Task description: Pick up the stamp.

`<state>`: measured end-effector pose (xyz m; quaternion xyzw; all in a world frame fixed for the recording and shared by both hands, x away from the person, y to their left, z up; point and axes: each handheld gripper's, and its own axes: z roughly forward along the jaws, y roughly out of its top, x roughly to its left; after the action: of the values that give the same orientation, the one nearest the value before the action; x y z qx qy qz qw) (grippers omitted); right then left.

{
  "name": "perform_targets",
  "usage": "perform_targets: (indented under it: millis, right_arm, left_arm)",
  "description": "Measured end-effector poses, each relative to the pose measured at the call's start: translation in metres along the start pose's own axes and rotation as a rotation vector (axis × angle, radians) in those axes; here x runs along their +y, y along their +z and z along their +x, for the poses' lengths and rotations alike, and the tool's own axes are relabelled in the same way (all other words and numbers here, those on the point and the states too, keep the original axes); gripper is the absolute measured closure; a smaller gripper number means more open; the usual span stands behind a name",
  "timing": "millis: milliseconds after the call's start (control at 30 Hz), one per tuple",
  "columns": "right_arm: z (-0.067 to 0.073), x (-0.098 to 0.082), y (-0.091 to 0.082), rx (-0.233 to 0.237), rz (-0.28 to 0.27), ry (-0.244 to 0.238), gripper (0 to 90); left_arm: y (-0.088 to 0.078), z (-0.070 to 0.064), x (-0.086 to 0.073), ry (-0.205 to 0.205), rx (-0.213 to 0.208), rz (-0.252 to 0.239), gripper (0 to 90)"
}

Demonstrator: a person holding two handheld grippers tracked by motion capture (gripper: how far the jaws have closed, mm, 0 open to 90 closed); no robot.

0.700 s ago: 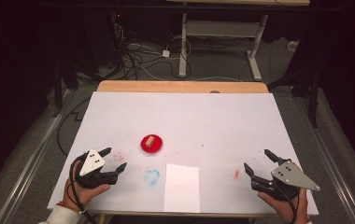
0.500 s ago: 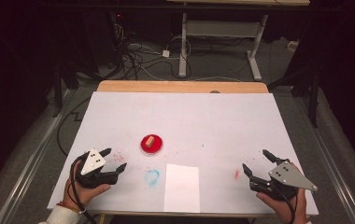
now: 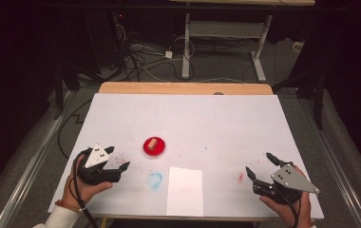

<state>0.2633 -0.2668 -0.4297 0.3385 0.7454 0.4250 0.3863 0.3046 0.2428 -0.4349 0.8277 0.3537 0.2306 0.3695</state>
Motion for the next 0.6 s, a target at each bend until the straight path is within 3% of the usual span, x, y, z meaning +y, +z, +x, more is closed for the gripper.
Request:
perform_targets:
  millis: [300, 433, 567, 600]
  right_arm:
    - [0.001, -0.001, 0.003, -0.002, 0.017, -0.005, 24.3]
    - [0.001, -0.002, 0.005, -0.006, 0.028, -0.010, 24.7]
    - [0.001, -0.004, 0.008, -0.013, 0.056, -0.018, 25.4]
    - [0.001, -0.004, 0.008, -0.016, 0.060, -0.024, 25.6]
  left_arm:
    - [0.005, 0.009, 0.038, -0.012, 0.006, 0.056, 25.9]
    - [0.016, 0.010, 0.054, -0.012, -0.005, 0.066, 28.0]
    - [0.041, 0.006, 0.074, -0.026, -0.042, 0.129, 32.1]
    - [0.041, 0.006, 0.074, -0.026, -0.042, 0.129, 32.2]
